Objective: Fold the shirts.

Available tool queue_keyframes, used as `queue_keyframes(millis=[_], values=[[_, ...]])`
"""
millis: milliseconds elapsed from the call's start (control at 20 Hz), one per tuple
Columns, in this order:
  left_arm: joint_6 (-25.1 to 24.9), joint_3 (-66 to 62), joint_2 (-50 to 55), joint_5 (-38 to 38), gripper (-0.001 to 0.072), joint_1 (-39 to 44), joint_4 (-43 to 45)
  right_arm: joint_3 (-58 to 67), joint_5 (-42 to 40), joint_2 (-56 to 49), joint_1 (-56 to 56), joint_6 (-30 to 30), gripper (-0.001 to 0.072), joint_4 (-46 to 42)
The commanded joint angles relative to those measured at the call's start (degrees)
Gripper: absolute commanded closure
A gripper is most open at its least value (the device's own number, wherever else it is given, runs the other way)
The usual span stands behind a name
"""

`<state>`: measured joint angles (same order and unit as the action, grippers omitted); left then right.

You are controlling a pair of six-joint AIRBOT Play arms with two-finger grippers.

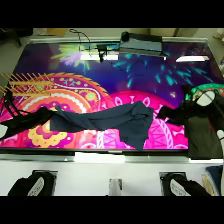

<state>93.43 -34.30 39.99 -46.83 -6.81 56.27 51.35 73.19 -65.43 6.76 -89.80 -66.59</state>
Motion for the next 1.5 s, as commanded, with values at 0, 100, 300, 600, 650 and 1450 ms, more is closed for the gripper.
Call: queue_keyframes(millis=[0,100,300,600,650,1450], values=[[0.0,-0.1,0.5,-0.6,0.0666,0.0,2.4,-11.7,0.9,0.1,-0.2,1.9,0.0188,8.7],[0.0,0.0,0.8,-1.9,0.0650,0.0,4.3,-15.7,0.4,0.1,-0.3,2.7,0.0188,11.0],[-5.5,-0.4,3.2,-8.5,0.0086,-0.5,7.1,-17.9,0.8,0.1,-0.3,4.0,0.0187,11.5],[-6.1,-2.0,9.3,-22.3,0.0105,-10.3,20.9,-17.9,1.8,0.1,-0.3,4.8,0.0187,11.4],[-7.3,-1.5,11.0,-22.3,0.0105,-11.1,20.7,-17.9,1.5,0.1,-0.3,4.7,0.0187,11.4],[-10.8,-1.0,25.8,-10.4,0.0668,-8.5,11.0,-20.8,-0.5,0.1,-0.3,1.7,0.0175,12.5]])
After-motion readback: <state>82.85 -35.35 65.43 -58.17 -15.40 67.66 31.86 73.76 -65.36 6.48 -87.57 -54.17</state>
